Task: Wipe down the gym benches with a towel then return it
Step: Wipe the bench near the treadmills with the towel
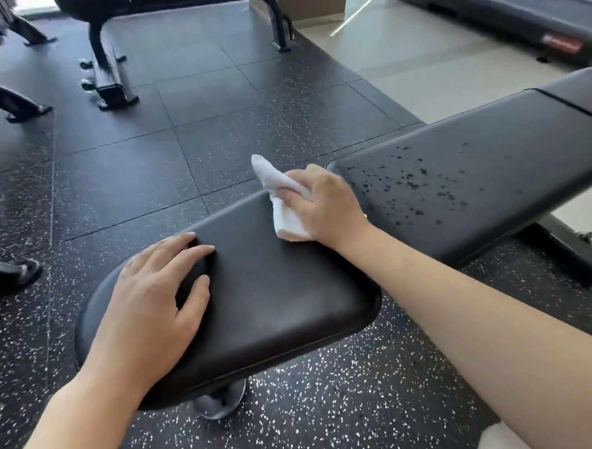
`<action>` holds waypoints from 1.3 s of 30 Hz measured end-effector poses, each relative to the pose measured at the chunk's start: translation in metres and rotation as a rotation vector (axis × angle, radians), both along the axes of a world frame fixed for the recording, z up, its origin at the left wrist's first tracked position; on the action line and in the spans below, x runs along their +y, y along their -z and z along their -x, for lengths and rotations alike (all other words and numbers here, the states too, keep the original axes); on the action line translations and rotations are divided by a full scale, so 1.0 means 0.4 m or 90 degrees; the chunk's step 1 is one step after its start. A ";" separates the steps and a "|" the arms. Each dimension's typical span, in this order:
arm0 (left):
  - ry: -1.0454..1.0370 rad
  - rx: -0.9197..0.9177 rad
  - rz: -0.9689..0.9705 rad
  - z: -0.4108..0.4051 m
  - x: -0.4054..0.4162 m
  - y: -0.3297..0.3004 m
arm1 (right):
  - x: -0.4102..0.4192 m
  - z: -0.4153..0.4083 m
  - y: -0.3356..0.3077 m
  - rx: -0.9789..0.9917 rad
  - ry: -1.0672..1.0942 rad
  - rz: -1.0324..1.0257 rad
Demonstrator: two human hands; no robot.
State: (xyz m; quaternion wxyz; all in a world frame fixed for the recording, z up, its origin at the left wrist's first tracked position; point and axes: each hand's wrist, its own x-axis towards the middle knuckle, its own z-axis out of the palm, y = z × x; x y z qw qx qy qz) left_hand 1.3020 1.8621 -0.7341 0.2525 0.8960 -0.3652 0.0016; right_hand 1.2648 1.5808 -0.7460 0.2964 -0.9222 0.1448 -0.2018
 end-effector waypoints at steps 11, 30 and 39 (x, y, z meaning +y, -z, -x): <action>-0.104 0.024 -0.032 -0.069 0.020 0.010 | 0.242 0.312 -0.031 0.004 -0.114 0.186; -0.104 0.002 -0.049 -0.061 0.032 0.014 | 0.066 -0.059 -0.040 0.095 0.105 0.122; -0.120 0.071 -0.009 -0.053 0.128 0.022 | 0.206 -0.102 -0.029 0.081 -0.041 0.194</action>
